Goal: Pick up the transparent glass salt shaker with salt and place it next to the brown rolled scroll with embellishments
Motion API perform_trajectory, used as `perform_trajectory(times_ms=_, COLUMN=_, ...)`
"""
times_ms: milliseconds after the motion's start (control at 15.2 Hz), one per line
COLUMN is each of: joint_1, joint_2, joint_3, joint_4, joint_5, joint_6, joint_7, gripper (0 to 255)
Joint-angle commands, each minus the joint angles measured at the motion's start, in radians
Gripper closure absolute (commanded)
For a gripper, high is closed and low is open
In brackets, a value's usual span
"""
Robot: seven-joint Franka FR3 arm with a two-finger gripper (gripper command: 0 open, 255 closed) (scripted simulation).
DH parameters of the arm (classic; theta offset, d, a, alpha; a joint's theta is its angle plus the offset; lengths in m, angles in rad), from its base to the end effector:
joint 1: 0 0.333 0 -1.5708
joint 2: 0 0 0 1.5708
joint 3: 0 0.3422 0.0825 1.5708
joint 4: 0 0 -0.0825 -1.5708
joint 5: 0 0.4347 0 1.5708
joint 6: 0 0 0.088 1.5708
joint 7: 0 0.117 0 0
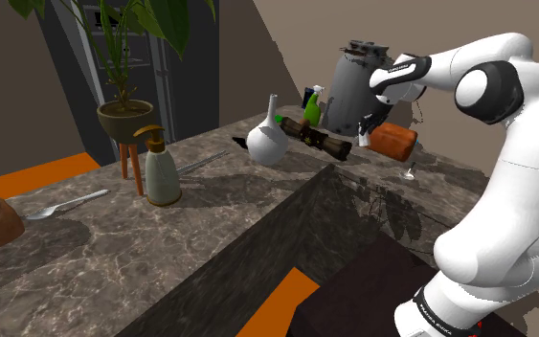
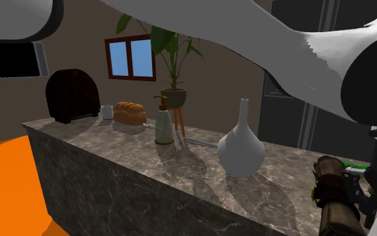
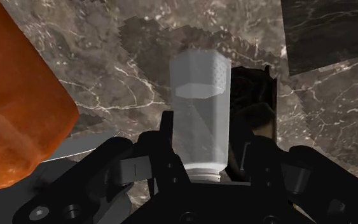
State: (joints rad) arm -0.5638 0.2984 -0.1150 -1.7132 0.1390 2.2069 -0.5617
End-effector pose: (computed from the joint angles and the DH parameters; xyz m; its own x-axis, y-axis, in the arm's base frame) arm 0.5658 -0.4402 0.4287 0.9618 -0.1725 0.2126 -0.1819 -0.9830 0.0252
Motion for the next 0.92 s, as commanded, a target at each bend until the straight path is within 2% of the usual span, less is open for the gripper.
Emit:
perform_trajectory(times_ms=0, joint_1=0.0, joint_2=0.009, joint_3=0.001, joint_4=-0.019, joint_5=0.003, joint_6=0.028, joint_7=-0.004, gripper=255)
perform_trajectory(times_ms=858, joint_1=-0.004, joint_2=0.08, joint_3=0.011, joint_4=-0.097, joint_5=0.028, joint_6=0.176, joint_7=-0.029, gripper=255)
